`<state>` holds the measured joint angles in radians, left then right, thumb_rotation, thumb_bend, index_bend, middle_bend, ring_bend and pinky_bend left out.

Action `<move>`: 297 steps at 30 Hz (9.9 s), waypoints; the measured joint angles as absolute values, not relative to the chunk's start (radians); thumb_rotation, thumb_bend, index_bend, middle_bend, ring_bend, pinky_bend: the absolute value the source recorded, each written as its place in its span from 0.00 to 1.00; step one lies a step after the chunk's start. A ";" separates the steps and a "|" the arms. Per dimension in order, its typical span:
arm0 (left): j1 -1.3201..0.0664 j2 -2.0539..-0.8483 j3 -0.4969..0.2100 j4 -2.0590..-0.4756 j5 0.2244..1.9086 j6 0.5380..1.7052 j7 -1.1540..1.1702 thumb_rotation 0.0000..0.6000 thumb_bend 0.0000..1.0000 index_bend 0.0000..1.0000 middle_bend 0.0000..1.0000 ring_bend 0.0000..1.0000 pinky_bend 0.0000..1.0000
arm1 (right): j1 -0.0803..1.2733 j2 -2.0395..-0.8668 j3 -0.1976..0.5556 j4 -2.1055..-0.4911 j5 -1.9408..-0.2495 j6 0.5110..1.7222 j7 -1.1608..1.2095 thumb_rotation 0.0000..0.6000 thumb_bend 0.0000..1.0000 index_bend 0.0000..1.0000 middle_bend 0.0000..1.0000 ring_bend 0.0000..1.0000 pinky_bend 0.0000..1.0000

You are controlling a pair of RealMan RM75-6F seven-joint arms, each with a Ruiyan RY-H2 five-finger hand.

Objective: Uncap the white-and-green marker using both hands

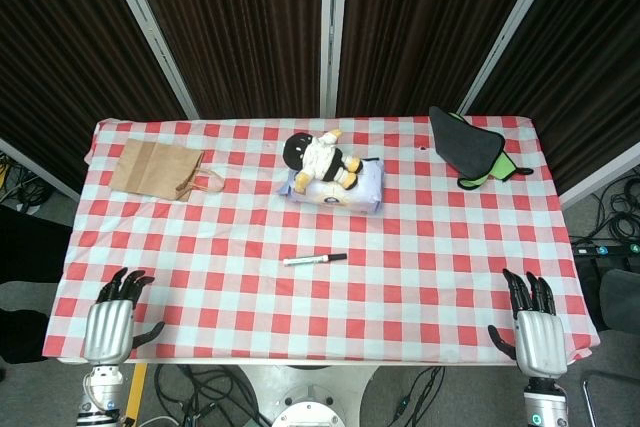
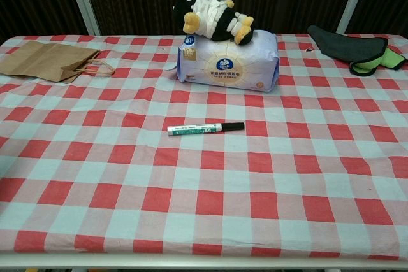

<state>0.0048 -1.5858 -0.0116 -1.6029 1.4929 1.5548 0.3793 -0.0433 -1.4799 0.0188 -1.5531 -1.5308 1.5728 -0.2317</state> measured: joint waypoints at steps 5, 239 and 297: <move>0.004 -1.586 -0.012 -1.602 1.490 1.553 0.377 1.00 0.12 0.28 0.21 0.10 0.24 | -0.042 -1.479 0.020 -1.558 -1.531 1.571 -0.238 1.00 0.10 0.05 0.14 0.00 0.00; -0.942 -1.985 -0.144 -1.333 0.766 1.207 0.886 1.00 0.37 0.55 0.57 0.51 0.58 | 0.524 -1.809 0.162 -1.253 -1.252 1.190 -0.461 1.00 0.32 0.72 0.66 0.32 0.09; -0.127 -1.602 0.163 -1.554 1.290 1.778 0.449 1.00 0.10 0.29 0.23 0.14 0.19 | -0.017 -1.453 -0.107 -1.535 -1.520 1.646 -0.231 1.00 0.02 0.05 0.14 0.00 0.00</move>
